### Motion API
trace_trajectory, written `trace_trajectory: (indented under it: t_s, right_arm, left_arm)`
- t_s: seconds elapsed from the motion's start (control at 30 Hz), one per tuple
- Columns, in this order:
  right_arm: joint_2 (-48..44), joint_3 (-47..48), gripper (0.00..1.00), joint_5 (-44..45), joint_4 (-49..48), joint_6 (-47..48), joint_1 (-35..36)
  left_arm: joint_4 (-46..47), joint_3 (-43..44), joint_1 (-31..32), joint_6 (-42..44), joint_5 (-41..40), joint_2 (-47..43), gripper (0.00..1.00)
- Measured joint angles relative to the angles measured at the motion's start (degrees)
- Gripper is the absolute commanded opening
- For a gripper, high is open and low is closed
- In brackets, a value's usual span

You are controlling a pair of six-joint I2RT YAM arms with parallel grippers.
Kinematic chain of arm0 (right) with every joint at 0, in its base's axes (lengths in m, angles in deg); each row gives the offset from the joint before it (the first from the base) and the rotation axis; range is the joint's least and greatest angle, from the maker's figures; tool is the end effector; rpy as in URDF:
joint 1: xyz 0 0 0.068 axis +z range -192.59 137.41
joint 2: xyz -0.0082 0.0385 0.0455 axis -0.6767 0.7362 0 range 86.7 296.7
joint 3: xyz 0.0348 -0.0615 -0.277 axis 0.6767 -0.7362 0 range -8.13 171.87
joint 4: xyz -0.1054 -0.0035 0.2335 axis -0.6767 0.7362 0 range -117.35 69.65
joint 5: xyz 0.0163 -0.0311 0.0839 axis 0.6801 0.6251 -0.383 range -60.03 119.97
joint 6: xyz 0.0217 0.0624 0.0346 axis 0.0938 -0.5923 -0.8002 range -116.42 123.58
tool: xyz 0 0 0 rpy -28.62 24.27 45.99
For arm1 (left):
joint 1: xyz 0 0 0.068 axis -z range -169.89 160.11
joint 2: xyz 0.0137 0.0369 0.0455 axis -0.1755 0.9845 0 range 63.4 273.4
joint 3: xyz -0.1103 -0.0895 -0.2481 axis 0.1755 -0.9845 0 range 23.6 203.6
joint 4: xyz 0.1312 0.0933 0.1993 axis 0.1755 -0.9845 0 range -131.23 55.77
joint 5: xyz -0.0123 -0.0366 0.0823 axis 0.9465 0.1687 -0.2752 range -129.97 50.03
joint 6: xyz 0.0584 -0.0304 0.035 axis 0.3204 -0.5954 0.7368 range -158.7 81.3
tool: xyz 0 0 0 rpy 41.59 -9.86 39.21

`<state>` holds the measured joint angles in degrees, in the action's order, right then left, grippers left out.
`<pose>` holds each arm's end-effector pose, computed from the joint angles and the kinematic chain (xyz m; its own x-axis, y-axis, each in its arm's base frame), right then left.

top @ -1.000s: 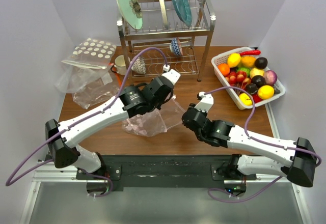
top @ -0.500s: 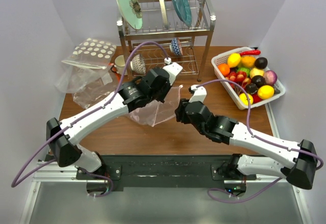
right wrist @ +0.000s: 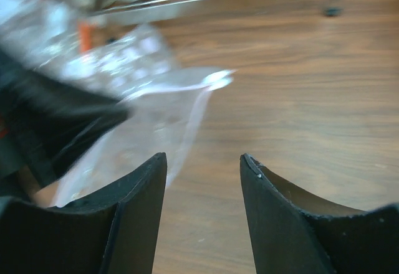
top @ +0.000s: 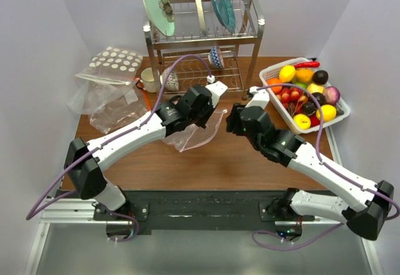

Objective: Place the food in the zip-top bag and seal the zipper
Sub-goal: Open the zipper of the food storage bag at the center of the board, then pick up the fake fruit from the bin.

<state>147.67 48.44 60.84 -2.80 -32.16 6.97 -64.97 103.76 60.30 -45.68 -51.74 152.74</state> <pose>0.1806 0.1621 0.3357 -0.4663 0.2258 -0.8553 -0.1105 0.9445 0.3095 0.2445 -0.2732 0.3251 -0.4872 0.3986 -0.7771 0.5970 0.8014 0.0367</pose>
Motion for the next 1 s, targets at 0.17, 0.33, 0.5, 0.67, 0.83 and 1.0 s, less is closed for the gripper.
trace_trajectory:
  t_s: [0.17,0.33,0.5,0.67,0.83,1.0]
  right_arm:
    - [-0.52,-0.02,0.54,-2.51,1.38,1.51,-15.65]
    - [5.27,1.84,0.59,-4.15,1.79,3.67,-30.93]
    - [16.76,7.21,0.73,-2.58,2.05,6.25,-38.07]
    - [22.82,10.32,0.79,-0.13,2.03,8.85,-40.72]
    - [24.17,11.74,0.87,1.44,1.99,10.95,-45.68]
    - [24.13,11.74,0.95,1.03,1.53,10.91,-51.28]
  left_arm:
    - [3.02,-4.55,-0.59,-0.92,1.18,-1.49,0.00]
    - [4.79,-6.34,-0.63,-0.94,2.21,-2.38,0.00]
    - [6.45,-7.58,-0.68,-0.96,2.47,-3.19,0.00]
    - [7.23,-8.31,-0.70,-0.96,2.67,-3.52,0.00]
    - [7.67,-9.09,-0.70,-1.18,2.75,-4.31,0.00]
    - [8.07,-9.77,-0.74,-1.42,2.75,-5.66,0.00]
